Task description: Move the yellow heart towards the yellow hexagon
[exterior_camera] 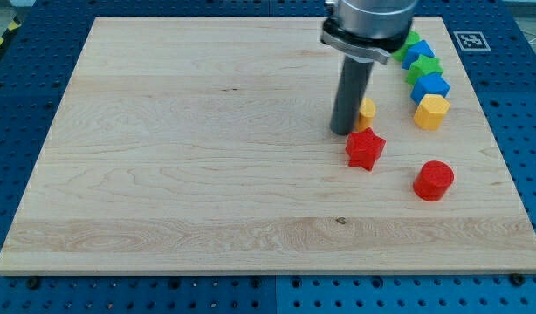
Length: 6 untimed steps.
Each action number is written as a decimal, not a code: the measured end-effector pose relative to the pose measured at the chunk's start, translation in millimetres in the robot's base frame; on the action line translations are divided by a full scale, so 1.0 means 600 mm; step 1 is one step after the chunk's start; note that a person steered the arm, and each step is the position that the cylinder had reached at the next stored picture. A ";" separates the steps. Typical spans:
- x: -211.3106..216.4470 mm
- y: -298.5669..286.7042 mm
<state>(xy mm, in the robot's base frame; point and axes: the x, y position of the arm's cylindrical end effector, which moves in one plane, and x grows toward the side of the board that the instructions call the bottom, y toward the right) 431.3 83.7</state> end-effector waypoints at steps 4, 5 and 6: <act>-0.006 0.035; 0.008 0.095; -0.016 0.065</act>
